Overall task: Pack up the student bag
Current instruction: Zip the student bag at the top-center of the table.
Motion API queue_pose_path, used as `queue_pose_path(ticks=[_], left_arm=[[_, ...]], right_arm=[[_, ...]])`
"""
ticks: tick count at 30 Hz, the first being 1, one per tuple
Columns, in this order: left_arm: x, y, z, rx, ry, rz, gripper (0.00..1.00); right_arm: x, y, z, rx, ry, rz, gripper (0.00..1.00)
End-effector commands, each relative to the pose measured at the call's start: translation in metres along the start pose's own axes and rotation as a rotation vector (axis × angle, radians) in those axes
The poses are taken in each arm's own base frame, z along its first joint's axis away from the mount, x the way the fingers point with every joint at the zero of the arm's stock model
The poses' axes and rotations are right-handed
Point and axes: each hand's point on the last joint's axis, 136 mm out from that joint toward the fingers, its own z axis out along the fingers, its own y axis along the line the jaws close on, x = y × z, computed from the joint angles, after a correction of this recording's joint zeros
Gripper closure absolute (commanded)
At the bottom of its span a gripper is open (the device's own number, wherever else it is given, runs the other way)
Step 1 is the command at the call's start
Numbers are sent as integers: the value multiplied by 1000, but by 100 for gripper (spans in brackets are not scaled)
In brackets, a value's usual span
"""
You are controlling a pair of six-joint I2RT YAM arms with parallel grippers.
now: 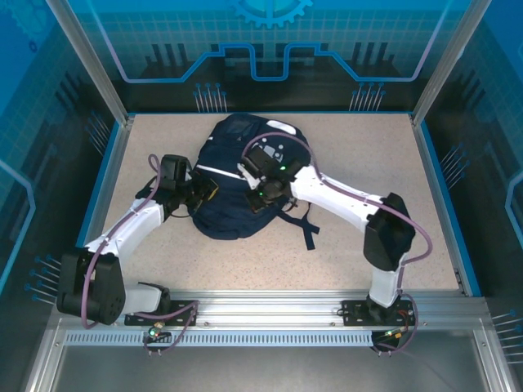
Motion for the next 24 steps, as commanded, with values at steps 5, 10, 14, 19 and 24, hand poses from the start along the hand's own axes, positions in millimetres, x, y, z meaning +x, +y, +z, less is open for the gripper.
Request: queue_pose_path(ticks=[5, 10, 14, 19, 24], left_arm=[[-14, 14, 0, -72, -29, 38, 100], [-10, 15, 1, -88, 22, 89, 100], [-5, 13, 3, -88, 74, 150, 100], [-1, -1, 2, -46, 121, 189, 100], [-8, -38, -24, 30, 81, 234, 51]], right_arm=[[11, -74, -18, 168, 0, 61, 100], [-5, -103, -11, 209, -7, 106, 100], [-21, -117, -10, 213, -31, 141, 100], [-29, -116, -19, 179, -50, 189, 98], [-35, -111, -51, 114, -147, 244, 65]])
